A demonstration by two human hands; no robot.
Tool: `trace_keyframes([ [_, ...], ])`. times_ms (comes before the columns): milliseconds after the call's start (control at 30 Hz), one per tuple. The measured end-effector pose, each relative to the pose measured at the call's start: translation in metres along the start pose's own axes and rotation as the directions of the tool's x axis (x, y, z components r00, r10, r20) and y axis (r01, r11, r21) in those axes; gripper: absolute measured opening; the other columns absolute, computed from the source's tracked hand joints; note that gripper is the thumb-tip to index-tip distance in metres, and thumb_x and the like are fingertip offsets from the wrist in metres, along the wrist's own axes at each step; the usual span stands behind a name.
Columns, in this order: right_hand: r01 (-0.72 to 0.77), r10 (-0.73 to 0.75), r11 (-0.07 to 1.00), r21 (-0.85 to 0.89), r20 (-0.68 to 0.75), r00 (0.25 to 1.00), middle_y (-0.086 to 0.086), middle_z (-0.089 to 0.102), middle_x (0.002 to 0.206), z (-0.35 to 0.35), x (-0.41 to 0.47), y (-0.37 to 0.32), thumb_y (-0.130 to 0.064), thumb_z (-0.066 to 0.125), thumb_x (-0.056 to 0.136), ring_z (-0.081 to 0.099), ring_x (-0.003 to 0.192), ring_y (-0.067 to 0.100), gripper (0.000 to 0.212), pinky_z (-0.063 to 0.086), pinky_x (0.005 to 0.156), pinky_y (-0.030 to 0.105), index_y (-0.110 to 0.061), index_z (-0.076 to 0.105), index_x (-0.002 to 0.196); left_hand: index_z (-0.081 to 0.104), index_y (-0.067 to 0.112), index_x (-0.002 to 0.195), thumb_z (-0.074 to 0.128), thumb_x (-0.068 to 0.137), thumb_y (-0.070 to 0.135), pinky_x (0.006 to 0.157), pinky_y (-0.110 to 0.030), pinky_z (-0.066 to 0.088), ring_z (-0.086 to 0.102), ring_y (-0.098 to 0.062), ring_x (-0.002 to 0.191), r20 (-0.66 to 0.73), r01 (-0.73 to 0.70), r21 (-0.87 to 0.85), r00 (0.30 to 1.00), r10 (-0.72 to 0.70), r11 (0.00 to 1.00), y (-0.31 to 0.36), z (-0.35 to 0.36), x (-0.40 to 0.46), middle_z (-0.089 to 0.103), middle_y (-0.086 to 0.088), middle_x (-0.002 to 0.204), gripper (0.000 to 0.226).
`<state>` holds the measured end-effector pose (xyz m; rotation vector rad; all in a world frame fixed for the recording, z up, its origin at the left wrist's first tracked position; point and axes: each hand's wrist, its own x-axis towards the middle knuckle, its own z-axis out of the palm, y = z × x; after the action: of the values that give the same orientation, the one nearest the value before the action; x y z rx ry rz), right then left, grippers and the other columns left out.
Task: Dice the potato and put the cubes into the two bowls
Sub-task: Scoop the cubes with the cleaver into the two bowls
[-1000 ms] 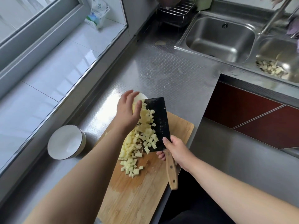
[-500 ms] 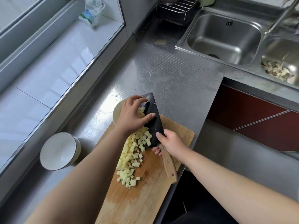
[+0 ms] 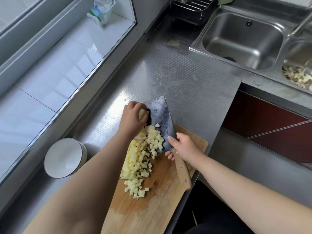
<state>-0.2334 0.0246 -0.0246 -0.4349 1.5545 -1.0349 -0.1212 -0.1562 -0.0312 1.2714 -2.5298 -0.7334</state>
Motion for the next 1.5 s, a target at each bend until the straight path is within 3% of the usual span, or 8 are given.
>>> trace_keyframes([
  [233, 0.027, -0.027, 0.999, -0.025, -0.029, 0.999, 0.018, 0.066, 0.071, -0.006, 0.002, -0.002, -0.024, 0.049, 0.101, 0.064, 0.052, 0.019, 0.024, 0.051, 0.047, 0.027, 0.000, 0.053, 0.098, 0.064, 0.014, 0.103, 0.052, 0.093, 0.018, 0.081, -0.034, 0.043, 0.054, -0.023, 0.095, -0.115, 0.141, 0.032, 0.984, -0.136, 0.990, -0.010, -0.002, -0.002, 0.061, -0.003, 0.103, 0.016],
  [367, 0.034, -0.034, 0.999, -0.010, -0.035, 0.999, 0.018, 0.066, 0.072, -0.005, 0.006, -0.005, -0.023, 0.049, 0.101, 0.063, 0.053, 0.020, 0.021, 0.052, 0.049, 0.029, -0.003, 0.054, 0.096, 0.062, 0.011, 0.100, 0.050, 0.096, 0.020, 0.085, -0.025, 0.037, 0.051, -0.019, 0.100, -0.235, 0.018, -0.121, 0.971, -0.046, 0.992, 0.002, -0.011, -0.010, 0.057, 0.000, 0.103, 0.015],
  [467, 0.049, -0.049, 0.999, -0.024, -0.029, 0.998, 0.019, 0.066, 0.074, -0.002, 0.012, -0.012, -0.023, 0.049, 0.101, 0.063, 0.053, 0.018, 0.022, 0.053, 0.050, 0.028, -0.002, 0.055, 0.098, 0.061, 0.016, 0.104, 0.049, 0.096, 0.032, 0.090, -0.024, 0.033, 0.047, -0.013, 0.108, -0.167, -0.133, -0.129, 0.980, 0.111, 0.983, 0.016, -0.012, -0.014, 0.052, 0.004, 0.111, 0.022],
  [633, 0.093, -0.097, 0.993, -0.078, -0.043, 0.994, 0.012, 0.068, 0.069, 0.008, 0.029, -0.033, -0.024, 0.047, 0.102, 0.065, 0.052, 0.017, 0.018, 0.052, 0.048, 0.026, -0.011, 0.056, 0.092, 0.058, 0.023, 0.121, 0.053, 0.095, 0.042, 0.099, -0.028, 0.037, 0.044, -0.007, 0.120, -0.038, -0.133, -0.225, 0.991, 0.128, 0.965, 0.025, -0.003, -0.009, 0.050, 0.007, 0.128, 0.032],
  [833, 0.101, -0.106, 0.993, -0.059, -0.094, 0.990, 0.004, 0.067, 0.061, 0.021, 0.053, -0.050, -0.027, 0.051, 0.100, 0.065, 0.050, 0.020, 0.023, 0.051, 0.049, 0.031, -0.014, 0.055, 0.082, 0.060, 0.024, 0.114, 0.045, 0.091, 0.046, 0.094, -0.031, 0.038, 0.037, -0.014, 0.119, -0.086, -0.117, -0.121, 0.991, 0.107, 0.986, 0.019, 0.002, 0.008, 0.049, 0.007, 0.121, 0.035],
  [967, 0.107, -0.125, 0.984, -0.145, -0.118, 0.985, 0.020, 0.067, 0.076, 0.025, 0.066, -0.050, -0.043, 0.054, 0.091, 0.067, 0.064, 0.038, 0.034, 0.056, 0.056, 0.052, -0.010, 0.056, 0.084, 0.059, 0.021, 0.107, 0.054, 0.091, 0.036, 0.086, -0.034, 0.044, 0.038, -0.015, 0.111, -0.129, -0.064, -0.089, 0.990, 0.052, 0.994, 0.017, 0.007, 0.022, 0.047, 0.005, 0.115, 0.022],
  [1200, 0.137, -0.160, 0.980, -0.142, -0.163, 0.974, 0.012, 0.061, 0.066, 0.022, 0.069, -0.043, -0.023, 0.050, 0.101, 0.065, 0.051, 0.017, 0.024, 0.055, 0.054, 0.037, -0.004, 0.051, 0.086, 0.054, 0.010, 0.095, 0.050, 0.090, 0.025, 0.073, -0.029, 0.038, 0.043, -0.022, 0.090, -0.168, -0.175, 0.122, 0.966, 0.195, 0.977, -0.002, 0.024, 0.014, 0.053, -0.007, 0.101, 0.016],
  [1500, 0.185, -0.221, 0.971, -0.154, -0.268, 0.938, 0.014, 0.060, 0.065, 0.013, 0.067, -0.046, -0.024, 0.049, 0.101, 0.069, 0.062, 0.030, 0.028, 0.052, 0.049, 0.029, -0.012, 0.043, 0.076, 0.057, 0.010, 0.093, 0.040, 0.089, 0.031, 0.077, -0.039, 0.046, 0.049, -0.025, 0.089, -0.125, -0.115, 0.232, 0.981, 0.147, 0.966, -0.020, 0.018, -0.005, 0.055, -0.006, 0.095, 0.027],
])
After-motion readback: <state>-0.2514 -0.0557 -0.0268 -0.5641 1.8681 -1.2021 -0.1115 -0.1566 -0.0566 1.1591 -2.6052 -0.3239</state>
